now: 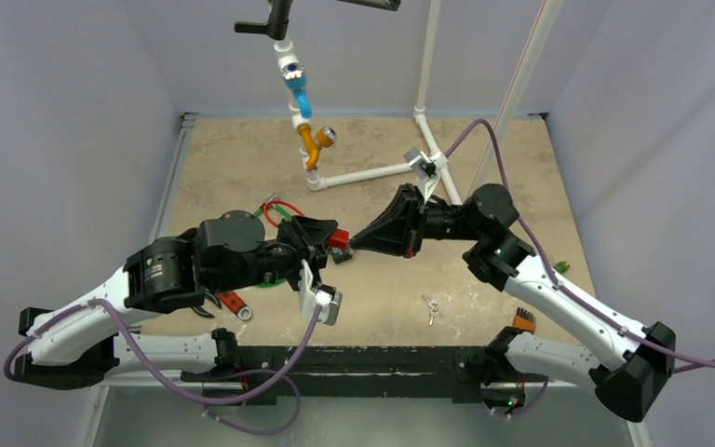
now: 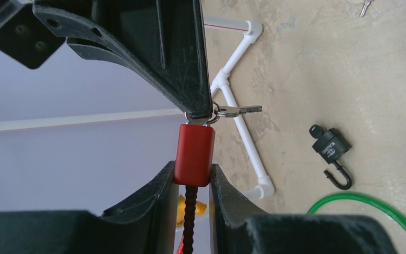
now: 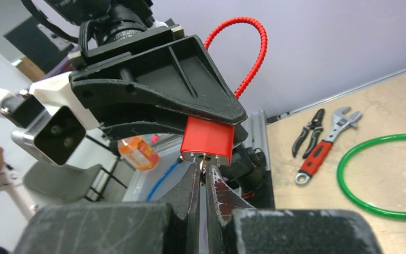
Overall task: Unlock with the key
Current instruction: Unlock the lock.
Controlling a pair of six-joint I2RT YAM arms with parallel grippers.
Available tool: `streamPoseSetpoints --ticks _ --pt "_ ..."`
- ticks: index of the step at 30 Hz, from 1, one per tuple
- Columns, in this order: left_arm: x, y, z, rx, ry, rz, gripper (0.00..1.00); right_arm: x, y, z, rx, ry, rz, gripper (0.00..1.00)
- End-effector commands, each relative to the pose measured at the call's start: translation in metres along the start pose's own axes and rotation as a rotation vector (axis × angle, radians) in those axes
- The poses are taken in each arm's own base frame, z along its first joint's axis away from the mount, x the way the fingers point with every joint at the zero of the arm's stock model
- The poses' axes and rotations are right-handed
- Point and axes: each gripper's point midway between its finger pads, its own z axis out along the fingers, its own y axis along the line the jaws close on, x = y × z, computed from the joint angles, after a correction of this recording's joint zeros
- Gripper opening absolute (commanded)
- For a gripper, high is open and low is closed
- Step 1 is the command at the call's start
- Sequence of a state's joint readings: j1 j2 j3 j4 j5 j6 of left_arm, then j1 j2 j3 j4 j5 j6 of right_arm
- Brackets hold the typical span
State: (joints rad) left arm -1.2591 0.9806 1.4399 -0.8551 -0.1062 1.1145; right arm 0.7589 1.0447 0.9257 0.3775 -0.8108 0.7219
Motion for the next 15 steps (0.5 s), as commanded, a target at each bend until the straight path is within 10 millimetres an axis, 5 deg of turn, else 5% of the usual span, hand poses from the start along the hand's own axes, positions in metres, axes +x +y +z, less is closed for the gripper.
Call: streamPoseSetpoints --ticks 1,11,13,15 --pt "-0.063 0.059 0.003 -0.259 -0.264 0.123 0.0 0.005 0.001 0.005 -0.084 0.003 0.132 0.0" --pt "-0.058 0.053 0.004 -0.325 -0.238 0.221 0.0 -0.001 0.003 0.006 -0.111 0.018 0.184 0.0" --pt "-0.057 0.051 0.003 -0.325 -0.237 0.205 0.0 -0.003 0.002 0.004 -0.104 0.013 0.182 0.12" --pt "-0.055 0.049 0.003 -0.323 -0.234 0.176 0.0 -0.005 0.002 0.002 -0.093 0.015 0.177 0.39"
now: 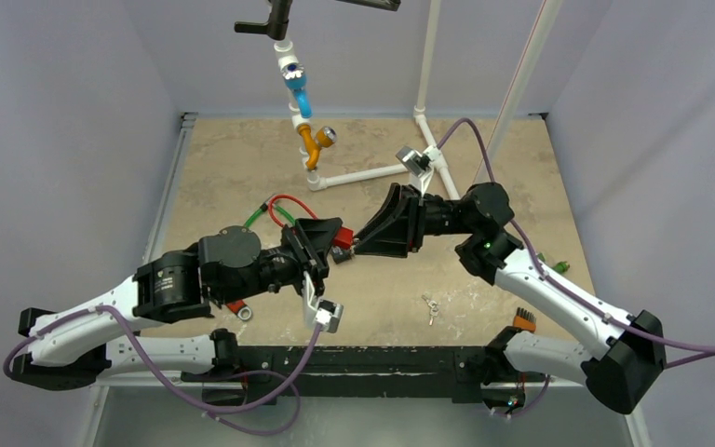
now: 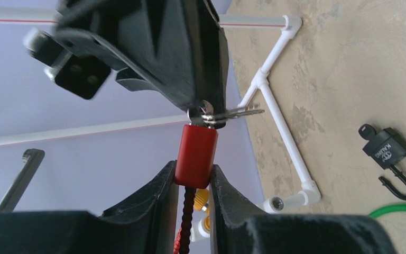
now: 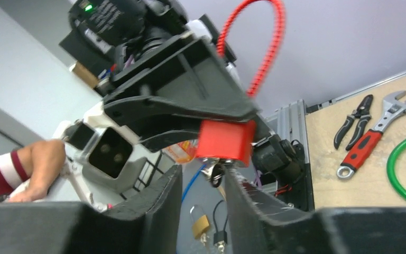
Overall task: Unlock with the key
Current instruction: Unlock the lock.
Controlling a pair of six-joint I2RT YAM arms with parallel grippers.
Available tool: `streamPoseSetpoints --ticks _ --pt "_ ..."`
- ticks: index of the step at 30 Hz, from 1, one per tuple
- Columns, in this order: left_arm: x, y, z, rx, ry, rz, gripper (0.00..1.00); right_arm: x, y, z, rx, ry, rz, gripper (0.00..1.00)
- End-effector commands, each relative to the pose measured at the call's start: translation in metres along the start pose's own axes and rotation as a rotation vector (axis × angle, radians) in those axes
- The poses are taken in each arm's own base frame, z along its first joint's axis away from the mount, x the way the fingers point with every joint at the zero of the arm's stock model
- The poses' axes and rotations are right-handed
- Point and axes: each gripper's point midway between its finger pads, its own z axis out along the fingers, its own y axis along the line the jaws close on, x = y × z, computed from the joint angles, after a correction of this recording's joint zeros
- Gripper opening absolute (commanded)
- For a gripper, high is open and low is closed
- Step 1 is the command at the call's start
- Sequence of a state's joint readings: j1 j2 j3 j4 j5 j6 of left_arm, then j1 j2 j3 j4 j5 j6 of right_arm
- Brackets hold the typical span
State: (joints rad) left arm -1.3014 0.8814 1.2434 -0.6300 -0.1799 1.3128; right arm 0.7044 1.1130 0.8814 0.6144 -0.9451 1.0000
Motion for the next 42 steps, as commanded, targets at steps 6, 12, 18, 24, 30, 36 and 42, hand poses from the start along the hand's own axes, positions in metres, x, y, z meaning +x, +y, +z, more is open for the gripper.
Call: streamPoseSetpoints --ticks 6,12,18,24,30,36,42 --pt "-0.039 0.042 0.003 -0.179 -0.189 -0.11 0.0 -0.022 0.0 -0.008 0.118 -0.02 -0.111 0.85" --pt "-0.036 0.039 0.0 -0.167 -0.188 -0.184 0.0 -0.033 -0.01 -0.022 0.282 -0.007 -0.213 0.9" --pt "-0.035 0.05 -0.007 -0.164 -0.197 -0.284 0.0 -0.034 -0.031 -0.049 0.508 0.043 -0.346 0.93" --pt "-0.035 0.059 -0.01 -0.165 -0.207 -0.375 0.0 -0.051 -0.007 -0.063 0.527 -0.006 -0.549 0.97" --pt "-0.031 0.051 -0.007 -0.13 -0.191 -0.459 0.0 -0.053 0.034 -0.055 0.348 -0.043 -0.694 0.98" --pt "-0.035 0.043 -0.005 -0.084 -0.215 -0.525 0.0 -0.053 0.046 -0.047 0.258 -0.024 -0.739 0.98" --pt "-0.039 0.041 -0.006 -0.023 -0.239 -0.676 0.0 -0.049 0.054 -0.046 0.21 -0.001 -0.854 0.94"
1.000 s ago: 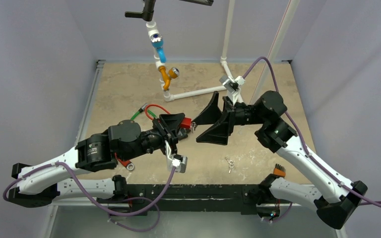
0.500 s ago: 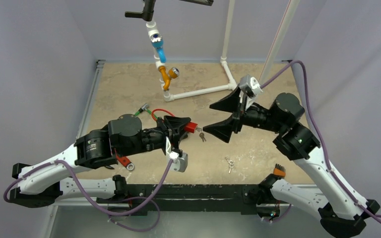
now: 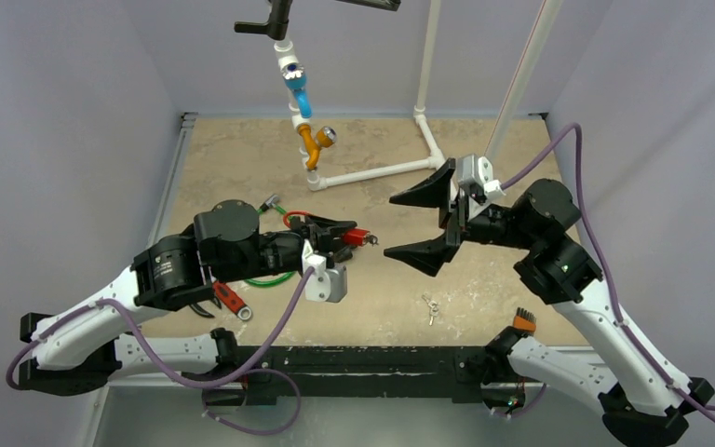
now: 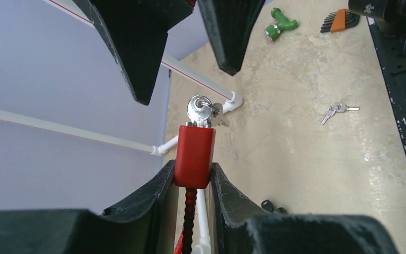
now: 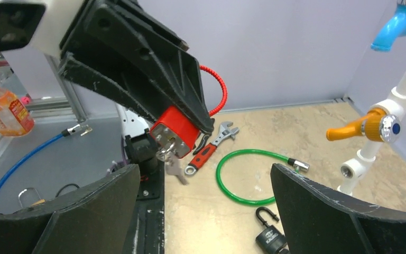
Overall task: Unlock with the key
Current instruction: Unlock the lock.
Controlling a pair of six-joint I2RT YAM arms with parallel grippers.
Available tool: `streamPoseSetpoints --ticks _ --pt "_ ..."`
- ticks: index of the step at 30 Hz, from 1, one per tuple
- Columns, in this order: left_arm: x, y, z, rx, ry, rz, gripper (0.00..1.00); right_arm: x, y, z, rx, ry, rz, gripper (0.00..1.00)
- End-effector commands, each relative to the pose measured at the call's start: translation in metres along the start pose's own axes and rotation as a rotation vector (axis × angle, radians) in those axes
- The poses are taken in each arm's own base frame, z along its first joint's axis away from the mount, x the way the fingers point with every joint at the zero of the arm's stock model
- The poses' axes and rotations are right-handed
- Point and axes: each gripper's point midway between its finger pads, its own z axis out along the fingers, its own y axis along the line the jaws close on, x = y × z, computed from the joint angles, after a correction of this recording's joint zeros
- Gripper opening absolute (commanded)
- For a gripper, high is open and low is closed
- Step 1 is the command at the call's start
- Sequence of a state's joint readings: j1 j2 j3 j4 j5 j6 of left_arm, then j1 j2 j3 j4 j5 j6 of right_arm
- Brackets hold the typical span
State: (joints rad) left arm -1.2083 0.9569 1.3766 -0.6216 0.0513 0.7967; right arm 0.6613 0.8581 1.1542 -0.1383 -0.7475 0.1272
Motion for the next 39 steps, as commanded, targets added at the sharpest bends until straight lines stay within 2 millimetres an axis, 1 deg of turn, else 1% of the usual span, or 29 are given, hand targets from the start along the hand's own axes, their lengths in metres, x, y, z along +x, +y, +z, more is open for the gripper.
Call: streamPoseSetpoints --ticks 1,5,8,13,15,16,17,20,21,22,24,25,28,30,31,32,34,35,36,37,39 --pt "-0.026 0.015 -0.01 -0.01 -0.09 -0.162 0.0 -0.018 0.016 -0.003 -0.078 -0.059 -0.162 0.93" --pt "-0.026 0.016 -0.007 0.005 -0.095 -0.232 0.0 -0.026 0.022 -0.003 -0.096 -0.076 -0.196 0.91" --pt "-0.027 0.014 -0.004 0.023 -0.097 -0.276 0.0 -0.03 0.024 0.001 -0.105 -0.084 -0.196 0.88" --pt "-0.032 0.015 -0.002 0.036 -0.112 -0.299 0.0 -0.026 0.025 0.015 -0.097 -0.082 -0.236 0.83" --pt "-0.033 0.016 0.0 0.039 -0.115 -0.305 0.0 -0.023 0.029 0.023 -0.101 -0.07 -0.243 0.78" --pt "-0.034 0.016 0.001 0.042 -0.117 -0.307 0.0 -0.022 0.033 0.027 -0.11 -0.068 -0.245 0.74" --pt "-0.035 0.016 0.001 0.045 -0.119 -0.308 0.0 -0.02 0.032 0.03 -0.107 -0.062 -0.249 0.69" --pt "-0.036 0.015 0.001 0.052 -0.121 -0.311 0.0 -0.017 0.032 0.035 -0.106 -0.056 -0.247 0.45" --pt "-0.036 0.015 0.001 0.053 -0.122 -0.311 0.0 -0.018 0.031 0.035 -0.1 -0.057 -0.247 0.34" --pt "-0.036 0.015 0.001 0.053 -0.123 -0.312 0.0 -0.018 0.031 0.035 -0.097 -0.057 -0.245 0.25" --pt "-0.036 0.015 0.001 0.055 -0.126 -0.313 0.0 -0.017 0.028 0.034 -0.079 -0.056 -0.245 0.02" --pt "-0.036 0.015 0.0 0.055 -0.126 -0.313 0.0 -0.017 0.028 0.033 -0.072 -0.057 -0.244 0.0" --pt "-0.037 0.017 -0.001 0.046 -0.13 -0.311 0.0 -0.012 0.025 0.032 -0.058 -0.042 -0.239 0.0" --pt "-0.038 0.02 -0.001 0.033 -0.132 -0.311 0.0 -0.007 0.02 0.031 -0.029 -0.015 -0.227 0.0" --pt "-0.037 0.022 -0.002 0.022 -0.126 -0.31 0.02 -0.005 0.018 0.03 -0.014 -0.008 -0.223 0.0" --pt "-0.036 0.024 -0.002 0.012 -0.123 -0.31 0.21 -0.004 0.016 0.028 0.005 -0.003 -0.217 0.0" --pt "-0.033 0.026 -0.006 -0.002 -0.103 -0.31 0.65 -0.003 0.018 0.024 0.007 -0.004 -0.21 0.0" --pt "-0.031 0.026 -0.008 0.0 -0.093 -0.304 0.84 -0.003 0.019 0.022 0.007 -0.006 -0.197 0.0" --pt "-0.029 0.022 -0.011 0.011 -0.081 -0.3 0.94 -0.002 0.018 0.02 0.018 -0.005 -0.193 0.0" --pt "-0.027 0.016 -0.014 0.038 -0.072 -0.279 0.98 -0.001 0.018 0.018 0.024 -0.002 -0.19 0.0" --pt "-0.022 0.006 -0.02 0.08 -0.063 -0.231 1.0 0.001 0.019 0.015 0.026 0.006 -0.182 0.0"
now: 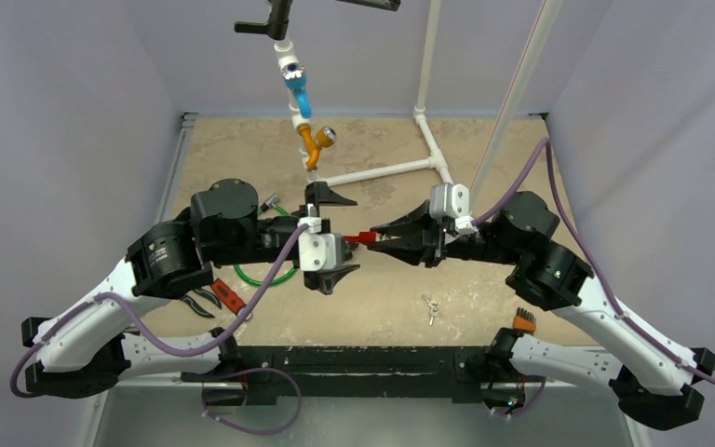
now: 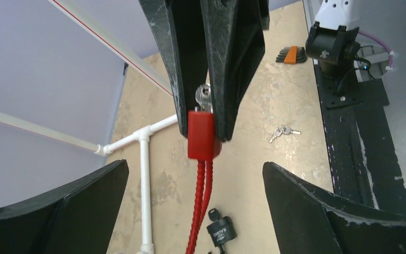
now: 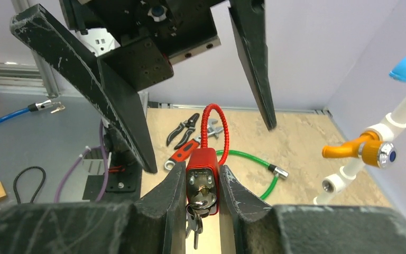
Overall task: Unlock with the key
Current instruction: Unlock the lock.
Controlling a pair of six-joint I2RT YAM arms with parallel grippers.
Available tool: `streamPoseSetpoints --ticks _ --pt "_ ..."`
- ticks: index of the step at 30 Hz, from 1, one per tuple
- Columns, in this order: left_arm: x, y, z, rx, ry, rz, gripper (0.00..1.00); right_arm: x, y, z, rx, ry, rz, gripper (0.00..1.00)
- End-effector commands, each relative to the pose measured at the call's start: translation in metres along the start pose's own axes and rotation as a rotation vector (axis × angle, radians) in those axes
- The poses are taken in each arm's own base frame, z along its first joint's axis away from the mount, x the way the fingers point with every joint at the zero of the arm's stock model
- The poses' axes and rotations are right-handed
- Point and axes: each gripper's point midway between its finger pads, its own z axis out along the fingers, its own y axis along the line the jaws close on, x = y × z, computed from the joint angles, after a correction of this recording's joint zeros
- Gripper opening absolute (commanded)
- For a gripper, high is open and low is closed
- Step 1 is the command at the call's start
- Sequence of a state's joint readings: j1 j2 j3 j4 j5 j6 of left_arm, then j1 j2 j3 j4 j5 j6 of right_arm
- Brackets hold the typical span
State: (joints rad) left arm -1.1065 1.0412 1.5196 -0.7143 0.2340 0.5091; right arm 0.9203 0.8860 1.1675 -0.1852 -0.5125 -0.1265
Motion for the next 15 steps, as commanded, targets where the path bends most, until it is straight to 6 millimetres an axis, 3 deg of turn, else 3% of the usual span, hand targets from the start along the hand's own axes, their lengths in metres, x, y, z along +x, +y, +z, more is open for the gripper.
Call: streamPoseSetpoints --ticks 1,5,8,15 --pt "-0.007 -0.002 -0.023 0.012 -0.022 0.096 0.99 -0.009 -0.002 -0.011 0.049 -0.019 0.021 0.0" --pt "0.005 -0.002 -0.021 0.0 -0.002 0.158 0.78 -0.012 0.001 -0.009 0.027 -0.022 0.037 0.0" --pt "0.001 0.003 -0.02 -0.024 -0.014 0.174 0.58 -0.015 0.004 -0.006 0.002 -0.026 0.043 0.0" --pt "-0.001 -0.001 -0.011 0.007 -0.021 0.125 0.53 -0.024 0.004 -0.001 -0.012 -0.072 0.046 0.0"
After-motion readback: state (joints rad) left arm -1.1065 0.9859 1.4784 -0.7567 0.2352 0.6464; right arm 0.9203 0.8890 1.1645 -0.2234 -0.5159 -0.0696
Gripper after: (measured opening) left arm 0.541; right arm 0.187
